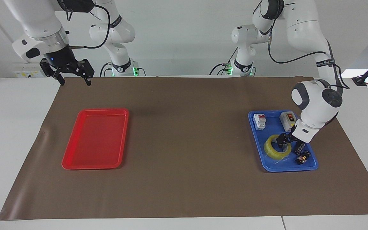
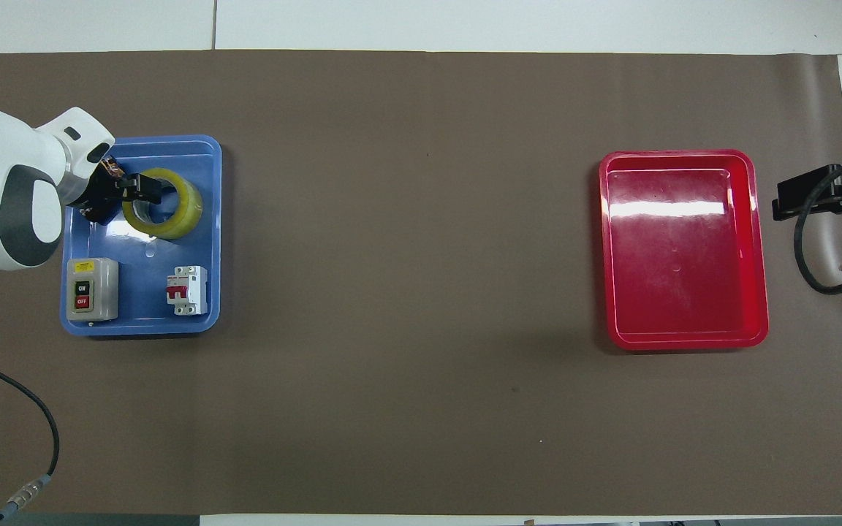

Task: Place and move tape with both arms
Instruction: 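Reach the left gripper down onto the yellow tape roll in the blue tray, then lift the yellow tape with the left gripper and carry it to mid-table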

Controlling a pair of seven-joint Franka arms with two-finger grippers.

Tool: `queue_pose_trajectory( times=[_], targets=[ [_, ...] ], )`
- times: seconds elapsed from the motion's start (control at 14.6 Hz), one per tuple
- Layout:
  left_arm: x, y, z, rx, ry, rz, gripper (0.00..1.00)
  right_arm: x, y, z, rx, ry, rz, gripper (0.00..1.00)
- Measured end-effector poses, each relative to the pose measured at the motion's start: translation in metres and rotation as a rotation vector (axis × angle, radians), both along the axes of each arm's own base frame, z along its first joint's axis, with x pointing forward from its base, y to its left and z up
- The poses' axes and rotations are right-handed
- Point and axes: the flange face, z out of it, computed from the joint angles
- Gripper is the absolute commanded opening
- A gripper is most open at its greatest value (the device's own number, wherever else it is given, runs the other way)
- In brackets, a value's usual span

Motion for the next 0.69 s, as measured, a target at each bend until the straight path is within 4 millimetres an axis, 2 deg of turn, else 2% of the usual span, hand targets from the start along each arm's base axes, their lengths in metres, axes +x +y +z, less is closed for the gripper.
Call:
queue_pose_trajectory(
  times=[0.07, 0.14, 0.27, 0.69],
  targets=[
    [-0.0005, 0.0001, -0.0029, 0.000, -0.004, 0.003, 0.96, 0.0000, 0.0000, 0.0000, 0.000, 0.000, 0.000, 1.00],
    [-0.0009, 0.0002, -0.0042, 0.000, -0.009, 0.005, 0.79, 0.0000, 0.0000, 0.0000, 0.000, 0.000, 0.000, 1.00],
    [-0.0002, 0.0007, -0.0040, 0.000, -0.020, 0.012, 0.01, 0.0000, 0.0000, -0.0001, 0.000, 0.000, 0.000, 1.00],
    [0.0006, 0.0008, -0.0021, 0.000, -0.029, 0.023, 0.00, 0.0000, 0.0000, -0.0001, 0.000, 0.000, 0.000, 1.00]
  ],
)
